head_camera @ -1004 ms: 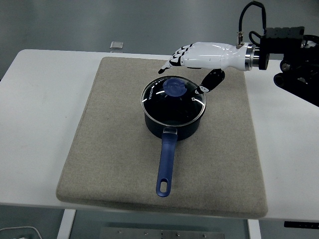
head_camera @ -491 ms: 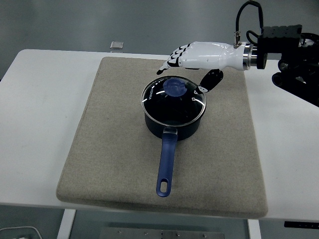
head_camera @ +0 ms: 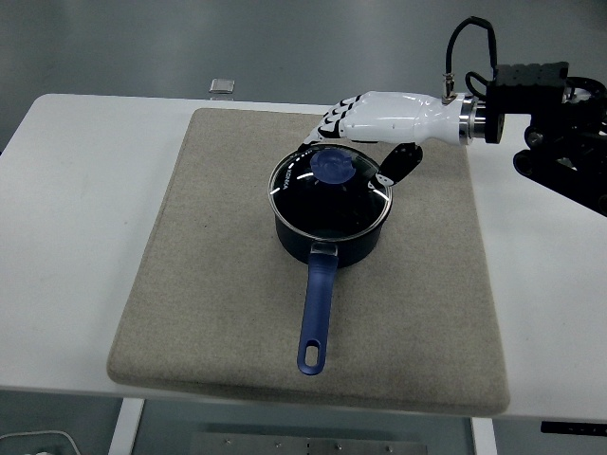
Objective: Lift the pot lid and place it to the right of the pot.
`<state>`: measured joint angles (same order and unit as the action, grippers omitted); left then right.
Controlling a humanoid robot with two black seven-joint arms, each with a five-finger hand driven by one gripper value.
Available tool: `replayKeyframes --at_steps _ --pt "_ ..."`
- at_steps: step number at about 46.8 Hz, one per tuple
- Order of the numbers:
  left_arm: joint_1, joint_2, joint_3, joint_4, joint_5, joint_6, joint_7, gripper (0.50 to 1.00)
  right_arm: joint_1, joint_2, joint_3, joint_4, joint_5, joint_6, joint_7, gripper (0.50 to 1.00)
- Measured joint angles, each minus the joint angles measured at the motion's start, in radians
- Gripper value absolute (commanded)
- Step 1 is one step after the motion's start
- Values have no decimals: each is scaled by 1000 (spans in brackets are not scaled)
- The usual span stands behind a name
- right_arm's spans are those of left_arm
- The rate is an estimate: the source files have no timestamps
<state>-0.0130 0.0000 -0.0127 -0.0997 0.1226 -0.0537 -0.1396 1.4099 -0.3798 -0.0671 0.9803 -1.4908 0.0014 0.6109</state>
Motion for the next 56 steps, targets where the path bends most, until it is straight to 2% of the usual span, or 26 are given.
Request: replayKeyframes --at_steps 56 --pt "1 0 0 0 0 0 0 1000 -15 30 1 -30 0 -36 0 899"
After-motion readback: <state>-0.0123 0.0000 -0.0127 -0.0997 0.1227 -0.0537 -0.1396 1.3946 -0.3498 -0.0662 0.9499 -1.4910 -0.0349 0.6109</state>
